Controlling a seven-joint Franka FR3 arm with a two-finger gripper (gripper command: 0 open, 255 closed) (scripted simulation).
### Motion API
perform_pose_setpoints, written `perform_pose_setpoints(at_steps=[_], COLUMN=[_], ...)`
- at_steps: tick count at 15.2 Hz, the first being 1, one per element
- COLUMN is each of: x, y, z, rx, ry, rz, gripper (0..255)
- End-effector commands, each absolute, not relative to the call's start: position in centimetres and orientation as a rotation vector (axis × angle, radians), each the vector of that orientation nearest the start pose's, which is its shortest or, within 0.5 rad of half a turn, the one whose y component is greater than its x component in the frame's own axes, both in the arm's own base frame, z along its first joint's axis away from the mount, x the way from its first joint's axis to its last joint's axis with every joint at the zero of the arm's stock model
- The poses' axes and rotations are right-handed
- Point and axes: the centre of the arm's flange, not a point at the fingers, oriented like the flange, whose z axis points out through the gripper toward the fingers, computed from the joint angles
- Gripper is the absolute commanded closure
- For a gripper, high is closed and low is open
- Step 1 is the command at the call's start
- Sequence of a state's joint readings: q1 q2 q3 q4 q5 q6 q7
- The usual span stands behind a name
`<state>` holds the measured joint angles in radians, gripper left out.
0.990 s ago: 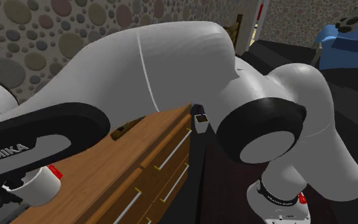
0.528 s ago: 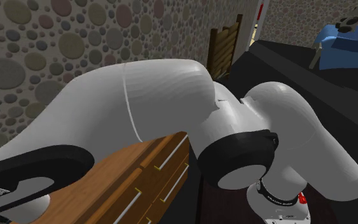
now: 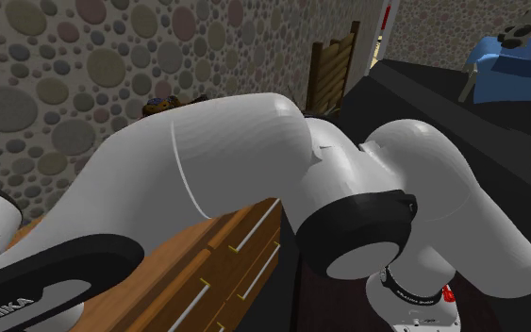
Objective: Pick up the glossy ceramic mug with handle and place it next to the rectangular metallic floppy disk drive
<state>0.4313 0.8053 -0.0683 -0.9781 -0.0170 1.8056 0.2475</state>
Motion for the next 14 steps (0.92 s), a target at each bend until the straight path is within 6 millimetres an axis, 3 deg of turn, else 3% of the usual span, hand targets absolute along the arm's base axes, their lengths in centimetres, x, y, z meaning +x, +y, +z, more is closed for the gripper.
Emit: perform_pose_setpoints(at_steps=[1,4,12,13,14], x=[71.2,71.2,71.2,71.2,71.2], y=[28.8,28.8,28.8,28.8,28.8], z=[37.8,36.2,36.2,36.2,36.2], rx=[-3.188,-3.188,-3.188,-3.188,-3.188], ry=[-0.225,-0.225,-0.225,-0.225,-0.225], rz=[-0.069,-0.069,-0.069,-0.069,-0.069], gripper=[255,255,255,0,0])
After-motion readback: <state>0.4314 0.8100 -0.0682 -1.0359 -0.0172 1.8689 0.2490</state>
